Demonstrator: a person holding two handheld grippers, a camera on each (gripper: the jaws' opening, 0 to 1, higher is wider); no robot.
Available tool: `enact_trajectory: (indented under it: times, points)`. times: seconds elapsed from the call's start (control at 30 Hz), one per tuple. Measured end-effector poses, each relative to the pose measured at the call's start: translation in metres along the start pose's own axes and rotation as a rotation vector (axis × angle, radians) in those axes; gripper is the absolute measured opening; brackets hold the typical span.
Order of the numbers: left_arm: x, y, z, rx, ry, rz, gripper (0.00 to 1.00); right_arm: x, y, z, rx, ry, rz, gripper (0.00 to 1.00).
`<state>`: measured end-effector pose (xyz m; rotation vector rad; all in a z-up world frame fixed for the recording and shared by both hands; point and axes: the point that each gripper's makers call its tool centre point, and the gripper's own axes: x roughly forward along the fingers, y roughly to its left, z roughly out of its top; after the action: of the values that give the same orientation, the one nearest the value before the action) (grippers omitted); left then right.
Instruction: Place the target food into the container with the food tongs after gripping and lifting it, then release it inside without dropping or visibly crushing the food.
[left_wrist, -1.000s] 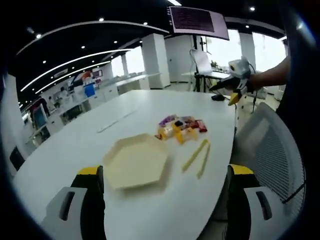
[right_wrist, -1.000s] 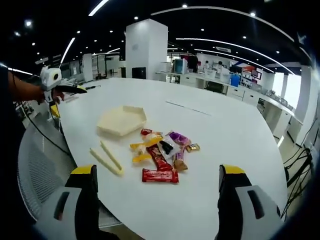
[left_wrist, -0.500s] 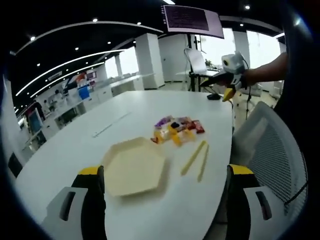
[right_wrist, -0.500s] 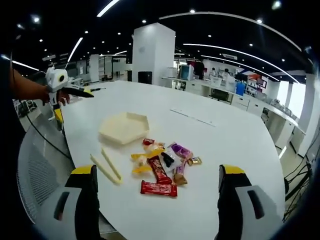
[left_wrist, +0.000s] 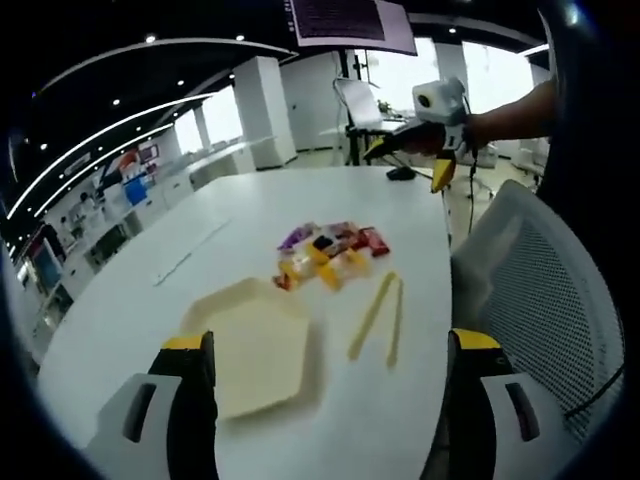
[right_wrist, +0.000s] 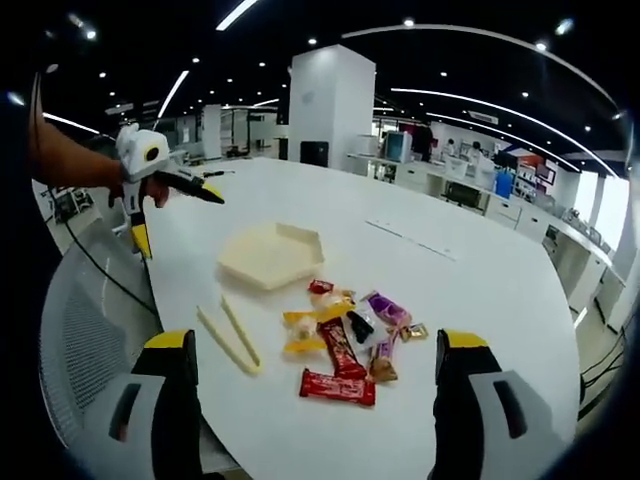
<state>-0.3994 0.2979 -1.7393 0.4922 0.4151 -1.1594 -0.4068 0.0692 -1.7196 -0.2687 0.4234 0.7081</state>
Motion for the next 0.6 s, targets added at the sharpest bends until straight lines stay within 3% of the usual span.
enact_trajectory:
  times: [0.13, 0.3, 0.43, 0.5, 0.6]
  points:
    - [0.021, -0.016, -0.006, 0.059, 0.039, -0.064, 0.85, -0.001, 0.002, -0.001, 0.005, -0.007, 0.008, 0.96]
    - [0.043, -0.027, -0.011, 0.055, 0.061, -0.123, 0.79, -0.001, 0.004, -0.004, 0.011, -0.007, 0.017, 0.95]
    - [0.058, -0.037, -0.021, 0.01, 0.075, -0.188, 0.67, -0.002, 0.004, -0.006, 0.022, -0.009, 0.015, 0.94]
    - [0.067, -0.038, -0.028, 0.018, 0.093, -0.191, 0.62, -0.002, 0.004, -0.008, 0.029, -0.009, 0.015, 0.94]
    - [0.076, -0.044, -0.037, 0.023, 0.121, -0.22, 0.61, -0.005, 0.006, -0.01, 0.021, 0.001, 0.02, 0.94]
